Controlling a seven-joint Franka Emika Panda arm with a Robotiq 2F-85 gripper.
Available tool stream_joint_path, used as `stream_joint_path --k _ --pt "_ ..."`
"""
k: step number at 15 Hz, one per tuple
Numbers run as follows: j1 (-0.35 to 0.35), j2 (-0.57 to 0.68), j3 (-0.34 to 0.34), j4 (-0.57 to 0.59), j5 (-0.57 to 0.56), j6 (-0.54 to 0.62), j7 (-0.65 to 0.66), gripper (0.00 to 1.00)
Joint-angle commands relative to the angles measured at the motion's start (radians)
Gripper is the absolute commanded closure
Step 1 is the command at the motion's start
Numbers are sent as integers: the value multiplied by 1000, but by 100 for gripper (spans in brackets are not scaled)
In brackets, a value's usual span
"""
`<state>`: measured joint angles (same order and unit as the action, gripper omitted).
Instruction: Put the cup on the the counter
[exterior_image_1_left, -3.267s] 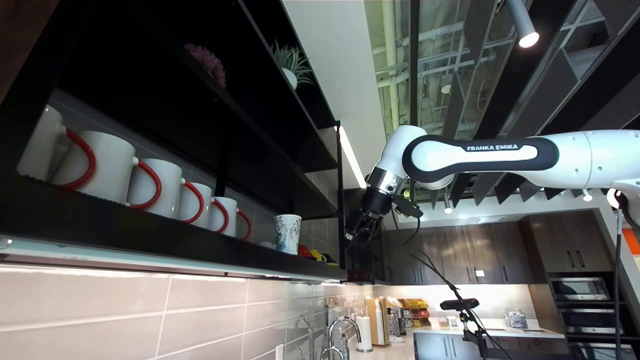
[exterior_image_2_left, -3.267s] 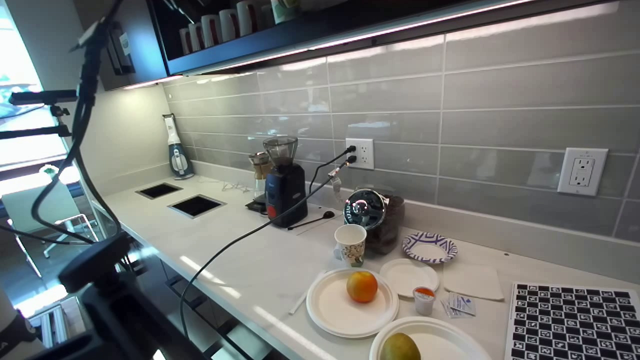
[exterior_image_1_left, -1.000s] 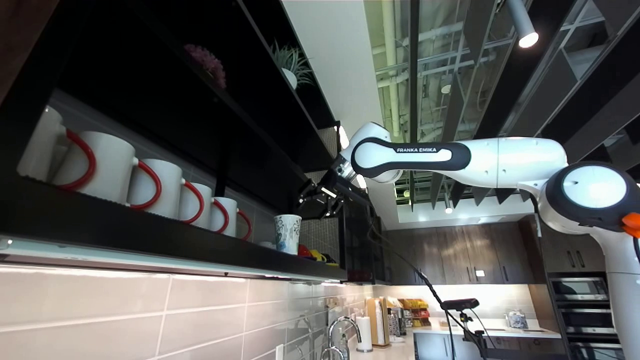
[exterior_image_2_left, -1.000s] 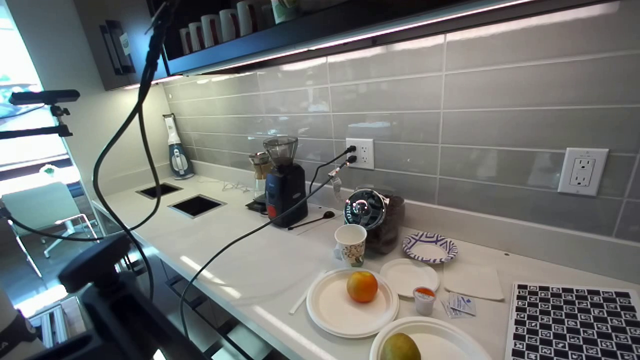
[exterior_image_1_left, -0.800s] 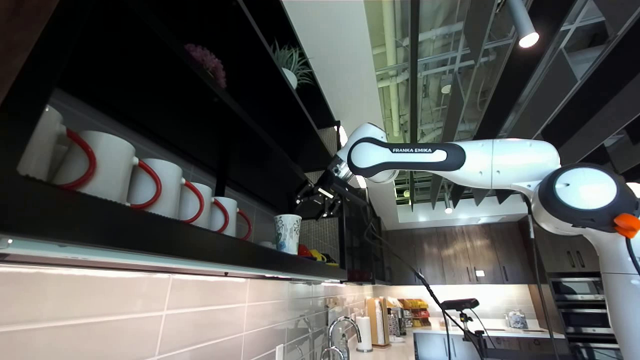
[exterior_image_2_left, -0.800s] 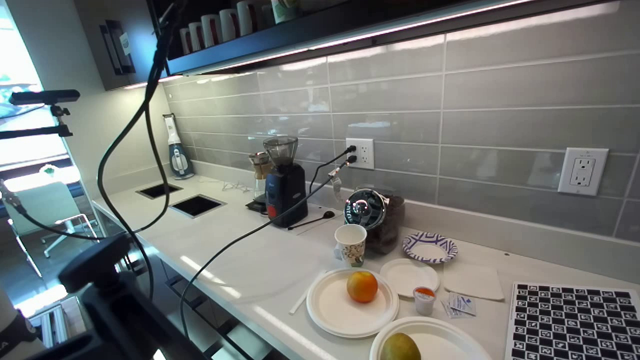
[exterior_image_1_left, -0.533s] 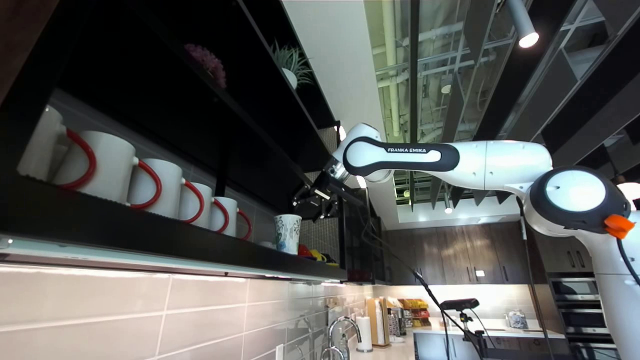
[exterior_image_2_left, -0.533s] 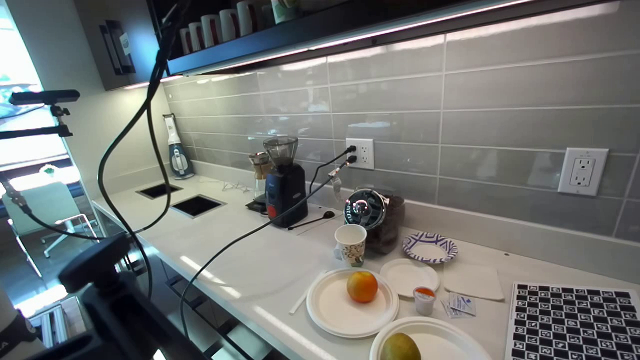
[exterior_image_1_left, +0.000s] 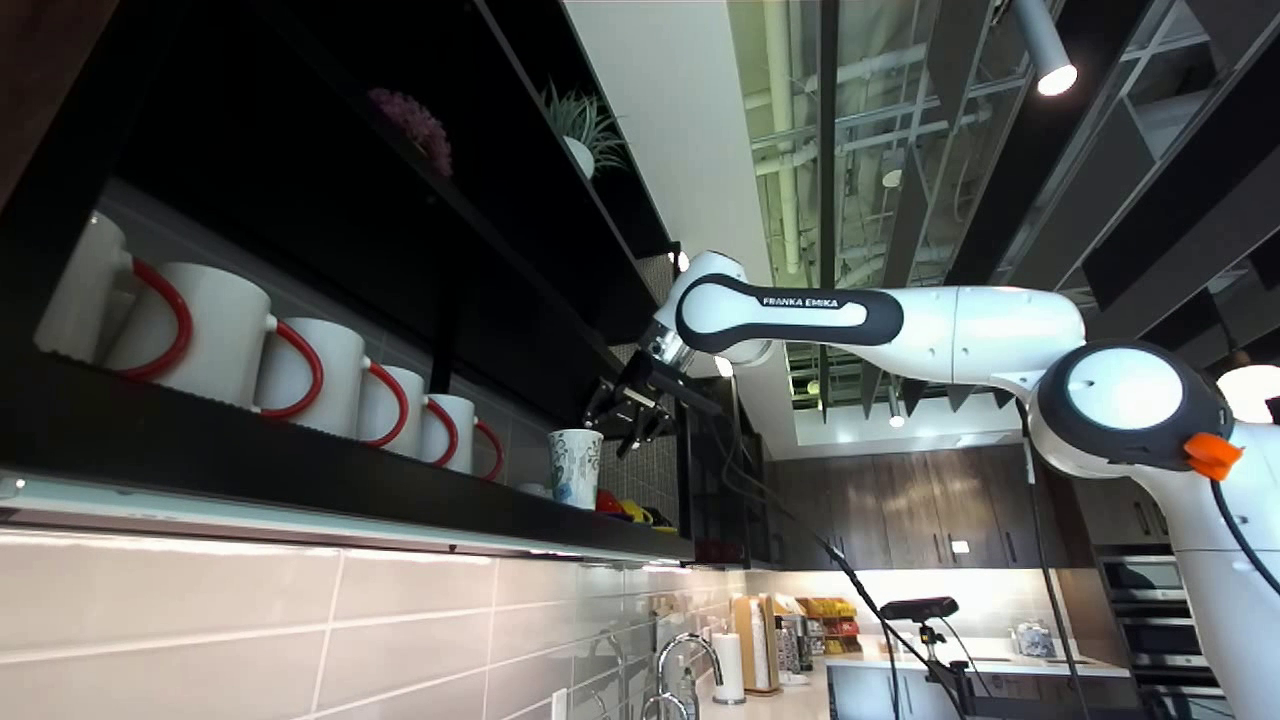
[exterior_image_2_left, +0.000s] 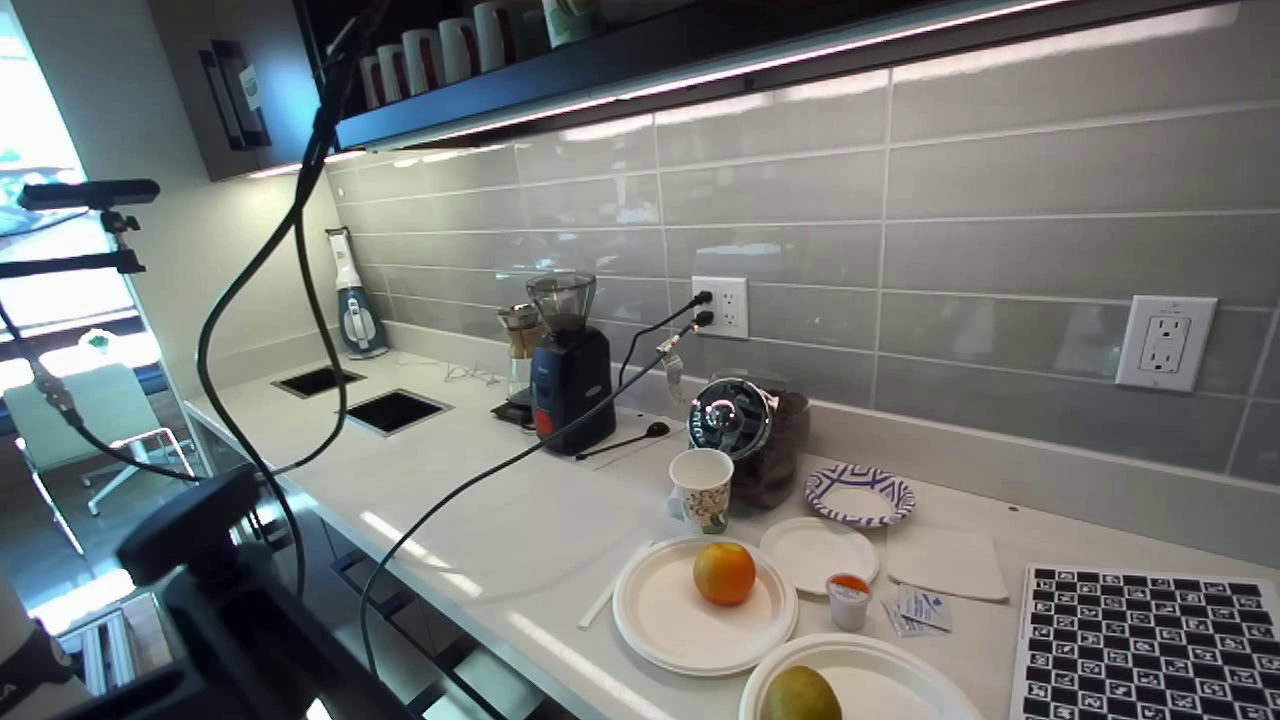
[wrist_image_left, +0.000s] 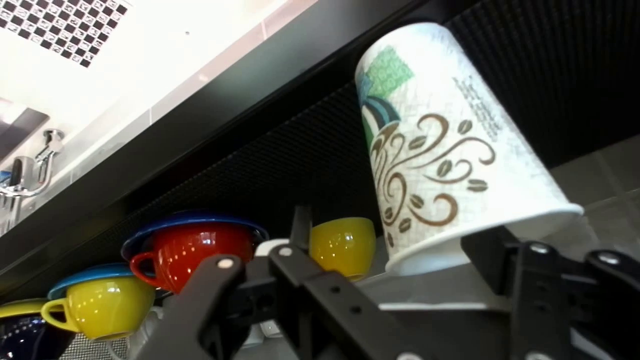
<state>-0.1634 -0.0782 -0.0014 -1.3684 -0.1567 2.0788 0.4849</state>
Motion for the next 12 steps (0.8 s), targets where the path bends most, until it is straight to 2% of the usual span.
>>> stream_joint_path --k 1,7,9,12 --pt "1 27 -3 60 37 -59 -5 53" --pt "0 17 -5 66 97 -98 -14 95" --pt "0 -3 -6 47 117 -108 -21 100" --pt "-2 -41 -7 5 113 -86 -25 99"
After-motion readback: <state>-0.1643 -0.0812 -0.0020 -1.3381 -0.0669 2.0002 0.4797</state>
